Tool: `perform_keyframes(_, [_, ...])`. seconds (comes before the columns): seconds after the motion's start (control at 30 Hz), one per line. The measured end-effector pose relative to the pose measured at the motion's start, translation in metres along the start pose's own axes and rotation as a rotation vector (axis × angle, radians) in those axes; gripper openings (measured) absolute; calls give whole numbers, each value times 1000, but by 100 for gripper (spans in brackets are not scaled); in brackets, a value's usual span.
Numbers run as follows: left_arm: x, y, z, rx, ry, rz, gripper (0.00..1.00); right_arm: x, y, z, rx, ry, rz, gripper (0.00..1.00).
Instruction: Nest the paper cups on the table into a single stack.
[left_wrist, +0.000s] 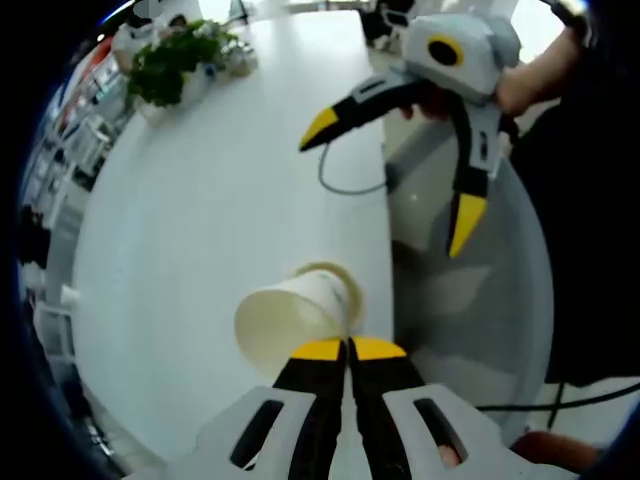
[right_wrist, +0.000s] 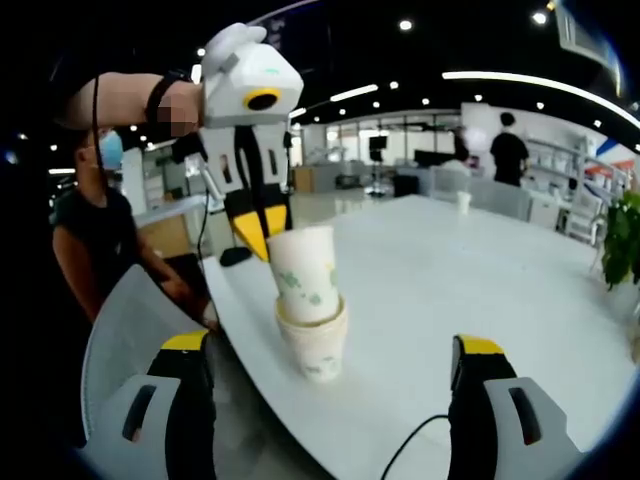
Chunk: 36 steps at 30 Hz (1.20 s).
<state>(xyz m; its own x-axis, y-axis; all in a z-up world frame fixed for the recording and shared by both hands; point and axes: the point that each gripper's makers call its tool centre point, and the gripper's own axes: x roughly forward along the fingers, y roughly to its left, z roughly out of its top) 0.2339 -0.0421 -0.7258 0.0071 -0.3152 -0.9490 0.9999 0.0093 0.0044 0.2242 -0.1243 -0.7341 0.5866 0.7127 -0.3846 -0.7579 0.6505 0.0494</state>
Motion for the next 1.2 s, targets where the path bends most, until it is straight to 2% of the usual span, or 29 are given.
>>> perform_keyframes(0.17, [7, -1, 0, 36, 40, -7, 0, 1, -2, 0, 8, -4, 1, 97])
perform_keyframes(0.5, [17, 1, -2, 45, 74, -32, 0, 2, -5, -3, 24, 0, 4, 96])
perform_keyframes(0.93, [20, -6, -1, 39, 59, -93, 2, 9, -6, -2, 32, 2, 18, 95])
perform_keyframes(1.07, [20, -6, 1, 25, 34, -105, 5, 10, -7, -1, 35, 0, 18, 94])
perform_keyframes(1.2, [22, -4, -1, 14, 39, -101, 10, 11, -7, -1, 35, 2, 21, 94])
